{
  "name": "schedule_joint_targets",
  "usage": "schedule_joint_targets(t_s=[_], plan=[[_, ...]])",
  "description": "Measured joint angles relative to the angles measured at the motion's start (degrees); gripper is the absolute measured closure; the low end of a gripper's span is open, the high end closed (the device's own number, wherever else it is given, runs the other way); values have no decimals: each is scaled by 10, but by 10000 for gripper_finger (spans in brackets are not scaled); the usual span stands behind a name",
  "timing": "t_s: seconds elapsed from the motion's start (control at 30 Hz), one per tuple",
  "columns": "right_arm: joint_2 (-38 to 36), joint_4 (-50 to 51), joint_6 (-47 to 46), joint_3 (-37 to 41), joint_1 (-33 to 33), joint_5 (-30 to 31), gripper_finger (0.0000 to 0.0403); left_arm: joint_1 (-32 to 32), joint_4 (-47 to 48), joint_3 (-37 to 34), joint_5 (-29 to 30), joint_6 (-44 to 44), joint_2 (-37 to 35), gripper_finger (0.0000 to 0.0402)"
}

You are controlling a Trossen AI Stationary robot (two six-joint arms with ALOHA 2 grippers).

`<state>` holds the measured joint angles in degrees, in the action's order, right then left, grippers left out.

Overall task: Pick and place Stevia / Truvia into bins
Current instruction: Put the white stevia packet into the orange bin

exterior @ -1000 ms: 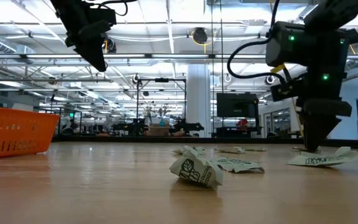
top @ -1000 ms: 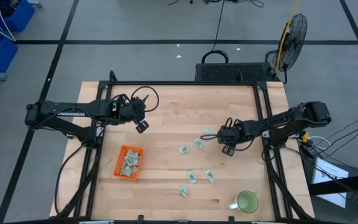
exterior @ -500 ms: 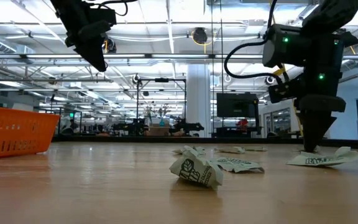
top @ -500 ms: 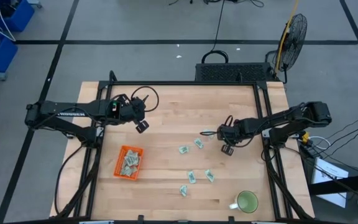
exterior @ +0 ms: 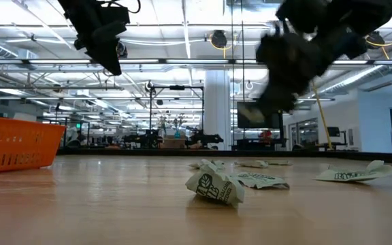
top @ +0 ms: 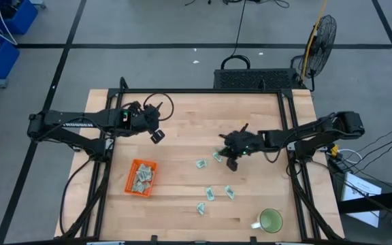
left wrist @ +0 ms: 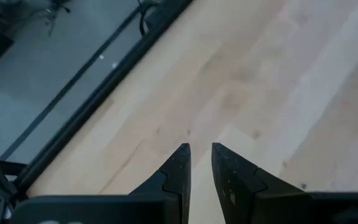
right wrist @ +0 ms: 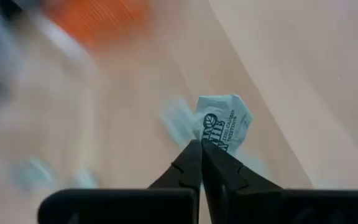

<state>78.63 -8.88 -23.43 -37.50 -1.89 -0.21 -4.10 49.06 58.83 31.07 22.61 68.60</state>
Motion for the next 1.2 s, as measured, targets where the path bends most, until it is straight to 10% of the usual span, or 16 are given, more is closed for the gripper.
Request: schedule_joint_targets(t_s=[0.27,0.83,1.2], plan=[[67,-326,90,-21,-16,-59,402,-22,-2,0,25,0,0,330],[477,-312,261,-466,-46,-58,403,-72,-71,0,15,-49,0,330],[625,-328,255,-595,-46,-29,403,-70,-58,0,1,-51,0,330]])
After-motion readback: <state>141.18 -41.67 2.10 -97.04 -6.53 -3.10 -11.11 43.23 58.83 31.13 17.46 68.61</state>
